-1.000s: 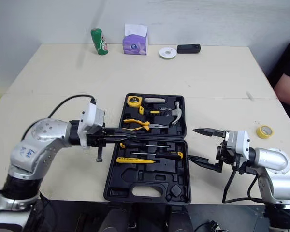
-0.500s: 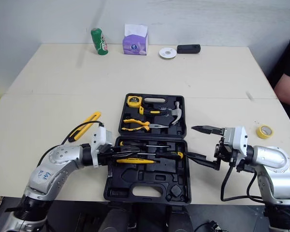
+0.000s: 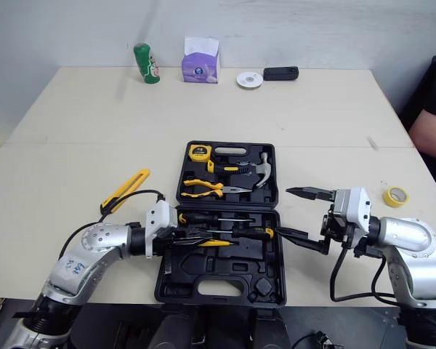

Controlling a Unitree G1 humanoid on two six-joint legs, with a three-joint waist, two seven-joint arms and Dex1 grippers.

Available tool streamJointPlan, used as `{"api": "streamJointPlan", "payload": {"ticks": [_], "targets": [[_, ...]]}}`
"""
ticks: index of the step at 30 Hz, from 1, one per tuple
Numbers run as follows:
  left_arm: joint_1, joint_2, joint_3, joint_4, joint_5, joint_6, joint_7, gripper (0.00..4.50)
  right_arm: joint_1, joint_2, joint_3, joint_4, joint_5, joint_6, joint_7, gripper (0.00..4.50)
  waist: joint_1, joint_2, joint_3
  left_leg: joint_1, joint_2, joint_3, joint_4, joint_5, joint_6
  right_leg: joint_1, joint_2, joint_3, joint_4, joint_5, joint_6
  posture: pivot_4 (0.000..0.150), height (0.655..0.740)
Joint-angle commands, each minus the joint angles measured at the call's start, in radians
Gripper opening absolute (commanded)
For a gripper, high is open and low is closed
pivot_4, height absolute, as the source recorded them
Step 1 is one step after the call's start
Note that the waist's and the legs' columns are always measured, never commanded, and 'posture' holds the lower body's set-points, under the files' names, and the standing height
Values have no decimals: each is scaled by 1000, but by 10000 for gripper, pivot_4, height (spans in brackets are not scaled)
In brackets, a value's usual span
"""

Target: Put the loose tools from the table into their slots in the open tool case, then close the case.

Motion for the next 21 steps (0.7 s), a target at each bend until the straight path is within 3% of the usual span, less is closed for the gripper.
{"api": "streamJointPlan", "payload": {"ticks": [1,11,16,21], "targets": [[33,33,-45,18,43,85,20,791,-8,-13,1,-20,0,1,2,45000,-1,1,-1,0,0,0,0,0,0,0,0,0,0,0,0,1500,7400],[-16,97,-111,-16,67,313,71,791,-22,-6,15,13,-13,-18,12,45000,-3,4,-4,2,1,1,-2,0,-1,0,1,2,0,0,0,1500,7400],[-27,129,-160,-15,95,314,84,791,-31,-3,23,41,-18,-41,22,45000,-4,5,-8,5,1,2,-3,-1,-1,2,1,2,-1,0,0,1500,7400],[-47,115,-142,-9,73,280,85,791,-44,0,28,71,-24,-63,34,45000,-1,5,-8,18,1,5,-12,-2,-1,12,1,4,-5,0,-1,1500,7400]]}}
